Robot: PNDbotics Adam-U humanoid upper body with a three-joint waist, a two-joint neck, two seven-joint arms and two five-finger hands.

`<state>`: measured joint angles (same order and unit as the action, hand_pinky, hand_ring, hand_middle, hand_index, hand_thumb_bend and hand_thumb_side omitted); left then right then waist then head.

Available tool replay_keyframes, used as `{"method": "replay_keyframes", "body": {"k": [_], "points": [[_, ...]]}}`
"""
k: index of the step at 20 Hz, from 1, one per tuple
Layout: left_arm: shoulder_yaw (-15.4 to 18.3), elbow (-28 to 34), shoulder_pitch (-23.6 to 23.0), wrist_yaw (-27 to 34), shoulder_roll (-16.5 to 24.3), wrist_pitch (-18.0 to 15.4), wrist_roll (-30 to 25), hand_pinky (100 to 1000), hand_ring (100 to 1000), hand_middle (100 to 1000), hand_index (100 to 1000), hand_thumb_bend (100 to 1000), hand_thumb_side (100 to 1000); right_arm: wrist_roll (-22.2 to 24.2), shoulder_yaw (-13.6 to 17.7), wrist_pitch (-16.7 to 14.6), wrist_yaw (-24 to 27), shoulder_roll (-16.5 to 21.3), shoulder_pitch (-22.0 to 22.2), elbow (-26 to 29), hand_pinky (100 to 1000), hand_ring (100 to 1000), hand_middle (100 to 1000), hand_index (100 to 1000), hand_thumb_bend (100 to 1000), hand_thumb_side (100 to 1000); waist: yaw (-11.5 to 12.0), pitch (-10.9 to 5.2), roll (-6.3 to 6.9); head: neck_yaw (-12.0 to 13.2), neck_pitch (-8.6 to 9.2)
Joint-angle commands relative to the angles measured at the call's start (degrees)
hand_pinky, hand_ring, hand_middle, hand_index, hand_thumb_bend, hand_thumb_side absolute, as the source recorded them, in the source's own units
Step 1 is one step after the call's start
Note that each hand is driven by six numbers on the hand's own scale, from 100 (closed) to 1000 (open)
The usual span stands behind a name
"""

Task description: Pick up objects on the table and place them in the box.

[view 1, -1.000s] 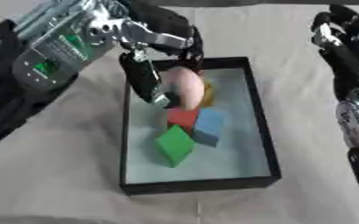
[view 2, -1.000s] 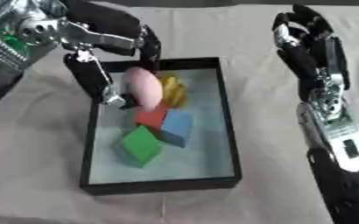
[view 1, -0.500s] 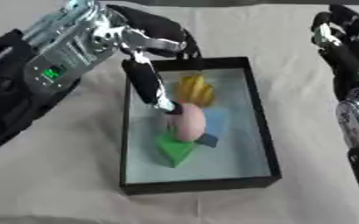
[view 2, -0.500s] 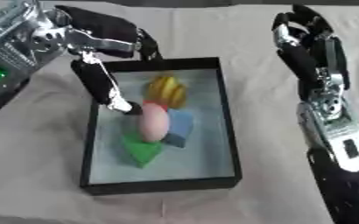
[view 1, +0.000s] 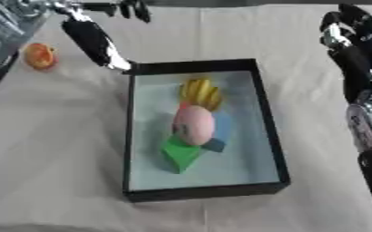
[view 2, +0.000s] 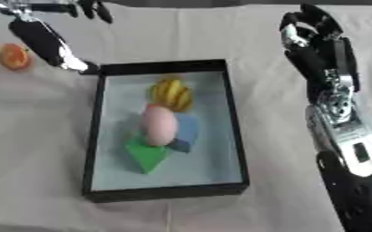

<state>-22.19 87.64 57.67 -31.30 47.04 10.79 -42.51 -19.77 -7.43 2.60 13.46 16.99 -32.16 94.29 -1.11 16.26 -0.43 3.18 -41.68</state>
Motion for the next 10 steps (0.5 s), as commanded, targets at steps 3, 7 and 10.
{"method": "replay_keyframes", "body": {"k": [3,7,10], "points": [[6.3,-8.4,0.1,-1.5,2.6,1.8,4.6,752,811,785,852,464,373,-0.3,0.4,0.1,0.1,1.4,-0.5,1.4,800,771,762,827,217,299,0.0,-1.21,-0.05,-0.2,0.43],[8.4,-15.8,0.5,-3.7,1.4,2.3,7.1,756,816,798,854,481,369,-0.4,0.5,0.1,0.2,1.3,-0.5,1.5,800,771,762,827,218,299,-0.1,-1.06,-0.27,-0.4,0.81],[9.3,-19.9,0.6,-6.3,0.7,2.1,7.5,770,826,806,868,525,367,-0.4,0.5,0.1,0.3,1.2,-0.6,1.5,800,771,762,827,217,299,-0.2,-0.93,-0.4,-0.7,1.26]]}}
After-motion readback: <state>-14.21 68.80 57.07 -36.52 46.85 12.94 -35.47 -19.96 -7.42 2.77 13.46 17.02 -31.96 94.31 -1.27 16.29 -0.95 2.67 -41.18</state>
